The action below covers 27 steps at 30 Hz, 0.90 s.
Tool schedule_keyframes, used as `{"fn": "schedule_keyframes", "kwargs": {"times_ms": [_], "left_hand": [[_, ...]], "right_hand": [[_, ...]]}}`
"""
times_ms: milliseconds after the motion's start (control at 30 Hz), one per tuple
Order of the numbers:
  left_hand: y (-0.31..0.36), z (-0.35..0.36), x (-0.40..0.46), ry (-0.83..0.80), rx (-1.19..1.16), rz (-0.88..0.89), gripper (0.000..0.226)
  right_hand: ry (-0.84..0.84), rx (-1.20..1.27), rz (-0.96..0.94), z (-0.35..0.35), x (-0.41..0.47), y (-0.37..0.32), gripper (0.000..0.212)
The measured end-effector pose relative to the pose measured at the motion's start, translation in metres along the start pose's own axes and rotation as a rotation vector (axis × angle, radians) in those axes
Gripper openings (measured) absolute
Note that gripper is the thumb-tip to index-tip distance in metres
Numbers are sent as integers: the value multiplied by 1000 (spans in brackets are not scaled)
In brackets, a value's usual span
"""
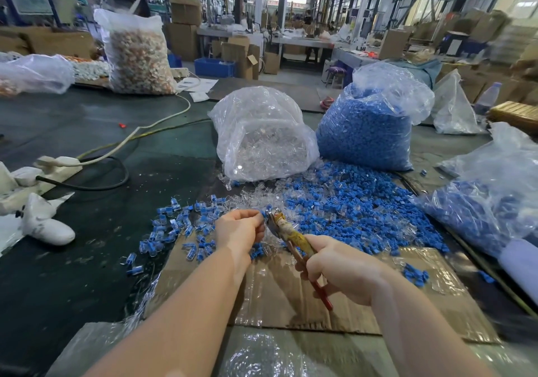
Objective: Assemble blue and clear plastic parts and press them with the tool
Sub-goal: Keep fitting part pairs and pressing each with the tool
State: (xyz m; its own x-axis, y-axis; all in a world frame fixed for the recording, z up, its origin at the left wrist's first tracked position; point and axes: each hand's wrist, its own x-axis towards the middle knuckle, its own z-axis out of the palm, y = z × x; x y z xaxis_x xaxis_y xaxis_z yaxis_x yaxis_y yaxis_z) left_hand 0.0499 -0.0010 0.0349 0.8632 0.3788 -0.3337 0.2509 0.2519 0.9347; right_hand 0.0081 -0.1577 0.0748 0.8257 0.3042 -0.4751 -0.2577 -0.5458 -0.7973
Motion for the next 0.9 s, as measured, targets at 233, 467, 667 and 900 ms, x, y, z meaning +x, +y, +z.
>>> {"fn": "schedule_keyframes", "kwargs": {"times_ms": [233, 467, 667, 900], "left_hand": [[-4, 3, 0, 12, -2, 6, 12], [-6, 4, -2, 31, -6, 21, 14], [-9, 3, -1, 37, -24, -11, 13], [-5, 1, -2, 84, -51, 38, 21]], "right_hand": [[2, -32, -47, 5, -2, -1, 38], [91, -112, -138, 12, -2, -1, 43], [115, -21, -89, 13, 4, 8, 33], [262, 123, -131, 19, 7, 14, 75]]}}
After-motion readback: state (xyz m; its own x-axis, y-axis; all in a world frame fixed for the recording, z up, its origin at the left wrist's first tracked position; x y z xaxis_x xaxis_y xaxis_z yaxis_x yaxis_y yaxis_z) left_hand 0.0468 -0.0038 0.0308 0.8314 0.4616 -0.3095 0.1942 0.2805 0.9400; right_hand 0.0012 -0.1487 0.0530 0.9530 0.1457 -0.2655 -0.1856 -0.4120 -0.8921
